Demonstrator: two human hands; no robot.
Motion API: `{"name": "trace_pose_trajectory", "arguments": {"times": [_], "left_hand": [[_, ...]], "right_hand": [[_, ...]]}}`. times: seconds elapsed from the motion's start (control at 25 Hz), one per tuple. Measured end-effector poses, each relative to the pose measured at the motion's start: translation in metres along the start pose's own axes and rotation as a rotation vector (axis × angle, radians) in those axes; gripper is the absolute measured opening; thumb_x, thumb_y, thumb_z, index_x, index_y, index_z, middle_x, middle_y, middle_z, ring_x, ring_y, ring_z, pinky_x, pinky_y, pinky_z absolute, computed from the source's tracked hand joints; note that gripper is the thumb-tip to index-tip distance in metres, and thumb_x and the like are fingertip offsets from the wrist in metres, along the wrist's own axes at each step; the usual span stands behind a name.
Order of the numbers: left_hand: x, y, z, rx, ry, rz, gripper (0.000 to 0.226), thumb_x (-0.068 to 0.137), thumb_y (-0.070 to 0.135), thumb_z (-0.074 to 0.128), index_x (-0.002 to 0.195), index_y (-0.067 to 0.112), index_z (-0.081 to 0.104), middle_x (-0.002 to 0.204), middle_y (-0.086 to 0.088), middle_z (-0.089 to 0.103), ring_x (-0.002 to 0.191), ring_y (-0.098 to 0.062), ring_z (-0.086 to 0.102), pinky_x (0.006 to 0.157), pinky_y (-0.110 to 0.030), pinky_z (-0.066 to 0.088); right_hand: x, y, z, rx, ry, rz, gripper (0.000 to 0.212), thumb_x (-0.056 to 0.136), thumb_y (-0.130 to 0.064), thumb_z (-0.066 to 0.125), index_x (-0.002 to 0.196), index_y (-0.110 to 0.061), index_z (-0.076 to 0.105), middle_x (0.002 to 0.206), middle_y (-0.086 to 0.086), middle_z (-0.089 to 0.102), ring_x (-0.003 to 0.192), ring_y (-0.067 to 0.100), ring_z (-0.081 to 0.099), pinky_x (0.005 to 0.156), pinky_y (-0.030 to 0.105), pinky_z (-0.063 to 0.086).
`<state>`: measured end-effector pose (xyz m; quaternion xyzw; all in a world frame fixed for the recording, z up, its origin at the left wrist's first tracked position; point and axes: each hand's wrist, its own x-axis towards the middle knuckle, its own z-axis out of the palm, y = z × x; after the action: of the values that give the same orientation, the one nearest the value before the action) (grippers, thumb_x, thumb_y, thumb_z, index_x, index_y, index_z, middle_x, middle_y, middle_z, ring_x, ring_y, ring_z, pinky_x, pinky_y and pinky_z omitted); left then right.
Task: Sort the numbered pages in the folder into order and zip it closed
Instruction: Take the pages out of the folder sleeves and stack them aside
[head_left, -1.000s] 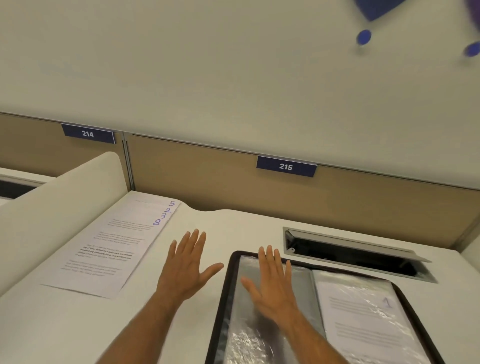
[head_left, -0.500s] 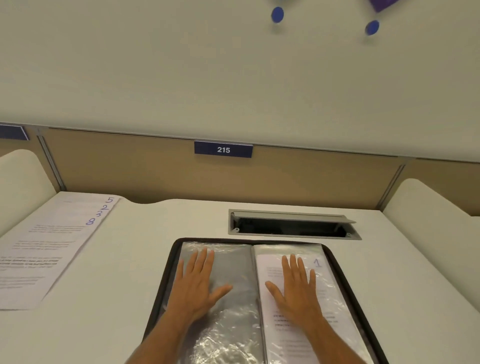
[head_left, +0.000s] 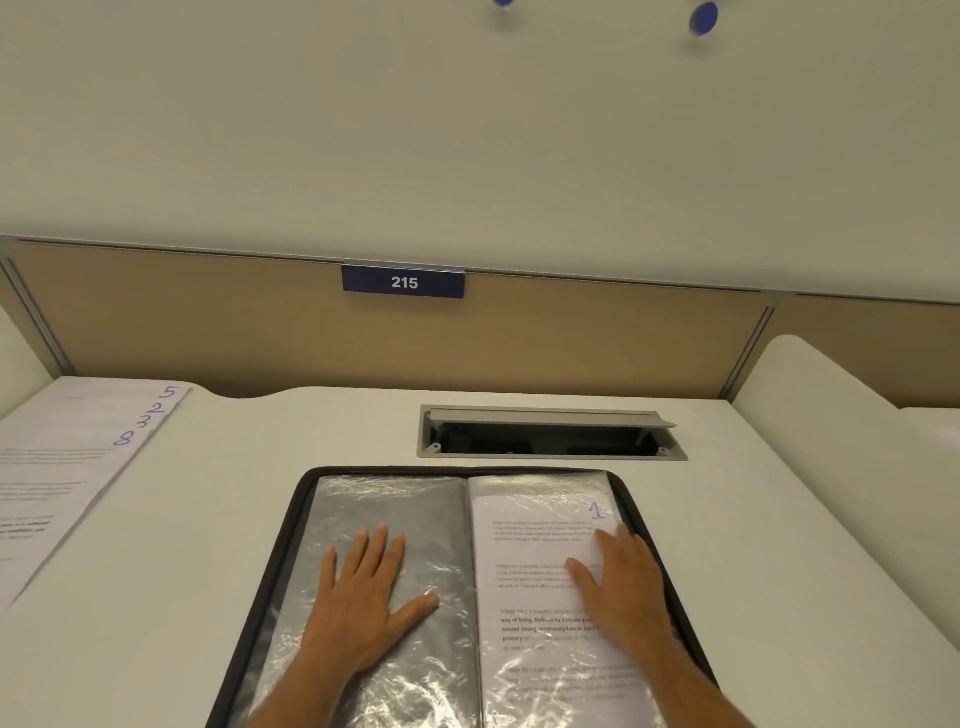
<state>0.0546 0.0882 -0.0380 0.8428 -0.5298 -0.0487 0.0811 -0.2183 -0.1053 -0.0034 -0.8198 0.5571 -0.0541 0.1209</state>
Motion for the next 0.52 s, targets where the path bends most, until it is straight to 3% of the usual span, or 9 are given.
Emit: {"name": "trace_pose_trajectory", "arguments": {"times": [0.04, 0.12, 0.2, 0.32, 0.44, 0.52], "left_hand": [[0.0, 0.0, 0.002, -0.002, 0.028, 0.003, 0.1, 0.081, 0.093, 0.009, 0.156, 0.028, -0.004, 0.162, 0.005, -0.013, 0.146, -0.018, -0.018, 0.114, -0.042, -0.023], [-0.003, 0.001, 0.001, -0.012, 0.003, -0.006, 0.095, 0.085, 0.09, 0.019, 0.157, 0.027, 0.019, 0.164, 0.0, 0.013, 0.149, -0.023, 0.006, 0.115, -0.039, -0.016], [-0.004, 0.003, 0.001, -0.005, -0.053, -0.01, 0.089, 0.088, 0.085, 0.029, 0.151, 0.023, 0.041, 0.156, -0.005, 0.038, 0.143, -0.026, 0.033, 0.115, -0.04, -0.005], [-0.003, 0.004, -0.002, -0.016, -0.036, 0.025, 0.086, 0.088, 0.083, 0.034, 0.146, 0.022, 0.05, 0.15, -0.006, 0.048, 0.136, -0.028, 0.047, 0.114, -0.042, 0.002], [-0.004, 0.005, -0.005, 0.006, -0.042, 0.008, 0.088, 0.088, 0.085, 0.03, 0.148, 0.023, 0.047, 0.153, -0.005, 0.044, 0.139, -0.026, 0.043, 0.114, -0.042, 0.002], [-0.003, 0.006, -0.007, -0.008, -0.041, -0.013, 0.095, 0.085, 0.089, 0.022, 0.158, 0.027, 0.02, 0.165, -0.001, 0.014, 0.151, -0.023, 0.011, 0.118, -0.042, -0.013]], "right_hand": [[0.002, 0.002, -0.007, 0.029, 0.042, 0.072, 0.067, 0.093, -0.064, 0.047, 0.146, -0.023, 0.038, 0.152, 0.005, 0.042, 0.139, 0.027, 0.038, 0.116, 0.042, 0.033], [0.007, 0.001, -0.02, 0.137, 0.084, 0.166, 0.056, 0.093, -0.049, 0.06, 0.138, -0.019, 0.046, 0.132, 0.004, 0.059, 0.119, 0.025, 0.053, 0.101, 0.039, 0.045], [0.012, -0.001, -0.029, 0.337, 0.092, 0.226, 0.049, 0.091, -0.028, 0.069, 0.134, -0.013, 0.05, 0.122, 0.009, 0.065, 0.108, 0.027, 0.061, 0.092, 0.038, 0.051], [0.024, 0.005, -0.034, 0.462, 0.102, 0.369, 0.048, 0.083, -0.011, 0.075, 0.128, -0.01, 0.059, 0.115, 0.011, 0.068, 0.103, 0.03, 0.064, 0.091, 0.038, 0.052], [0.03, 0.01, -0.037, 0.475, 0.087, 0.432, 0.026, 0.075, -0.01, 0.077, 0.1, -0.015, 0.072, 0.1, 0.006, 0.072, 0.093, 0.028, 0.064, 0.086, 0.038, 0.055], [0.031, 0.011, -0.04, 0.494, 0.075, 0.44, 0.011, 0.077, -0.009, 0.073, 0.085, -0.016, 0.073, 0.085, 0.001, 0.071, 0.083, 0.025, 0.064, 0.08, 0.036, 0.056]]}}
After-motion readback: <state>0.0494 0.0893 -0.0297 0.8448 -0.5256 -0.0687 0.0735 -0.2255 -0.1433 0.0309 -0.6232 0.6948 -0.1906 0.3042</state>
